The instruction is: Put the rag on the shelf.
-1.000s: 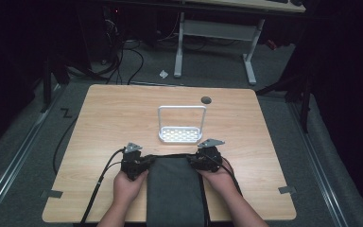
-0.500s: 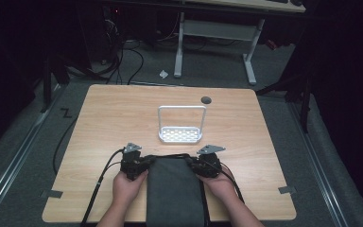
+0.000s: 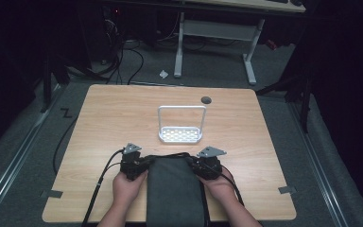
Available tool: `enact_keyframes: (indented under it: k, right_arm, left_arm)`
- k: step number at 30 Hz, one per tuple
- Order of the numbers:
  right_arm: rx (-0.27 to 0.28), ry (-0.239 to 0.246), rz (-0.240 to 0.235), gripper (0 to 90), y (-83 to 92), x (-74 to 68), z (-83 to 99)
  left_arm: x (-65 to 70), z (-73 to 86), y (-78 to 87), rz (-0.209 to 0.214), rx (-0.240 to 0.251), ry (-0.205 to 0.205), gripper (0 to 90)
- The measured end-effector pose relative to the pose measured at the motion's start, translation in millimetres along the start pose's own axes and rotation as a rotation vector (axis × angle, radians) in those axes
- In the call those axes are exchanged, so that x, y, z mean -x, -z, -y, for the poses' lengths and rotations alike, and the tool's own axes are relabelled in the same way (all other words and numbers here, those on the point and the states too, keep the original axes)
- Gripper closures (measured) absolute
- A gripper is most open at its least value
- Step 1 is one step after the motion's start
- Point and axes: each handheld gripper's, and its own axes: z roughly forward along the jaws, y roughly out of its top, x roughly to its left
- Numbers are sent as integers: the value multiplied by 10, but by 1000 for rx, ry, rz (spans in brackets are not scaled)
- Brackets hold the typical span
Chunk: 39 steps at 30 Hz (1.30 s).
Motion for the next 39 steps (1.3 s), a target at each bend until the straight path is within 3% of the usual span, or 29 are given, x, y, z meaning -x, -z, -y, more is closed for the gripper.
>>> enact_keyframes:
  k: [6,8,9,11,12,13,14,17,27,39]
  right_arm:
    - [24,18,-2,759,54,-35,-23]
    - [36,20,-4,759,78,-44,-38]
    - [56,16,-1,759,117,-51,-51]
    - [68,21,0,759,139,-49,-60]
    - [77,20,3,759,162,-51,-72]
    - [98,20,8,758,199,-49,-103]
    - [108,25,14,758,215,-57,-119]
    - [117,44,22,758,246,-76,-152]
    - [188,54,53,759,371,-68,-349]
    - [297,51,59,757,593,-8,-653]
  left_arm:
    - [62,2,48,-22,36,-36,817]
    - [64,-13,96,1,62,-11,816]
    - [79,-44,153,17,103,-7,816]
    - [90,-61,174,22,118,-6,813]
    - [109,-76,194,18,132,-15,811]
    - [151,-100,228,1,161,-60,809]
    - [173,-111,242,-9,169,-77,809]
    - [206,-135,269,-12,174,-94,811]
    - [286,-421,451,-5,214,-93,814]
    - [418,-760,663,-2,327,-126,812]
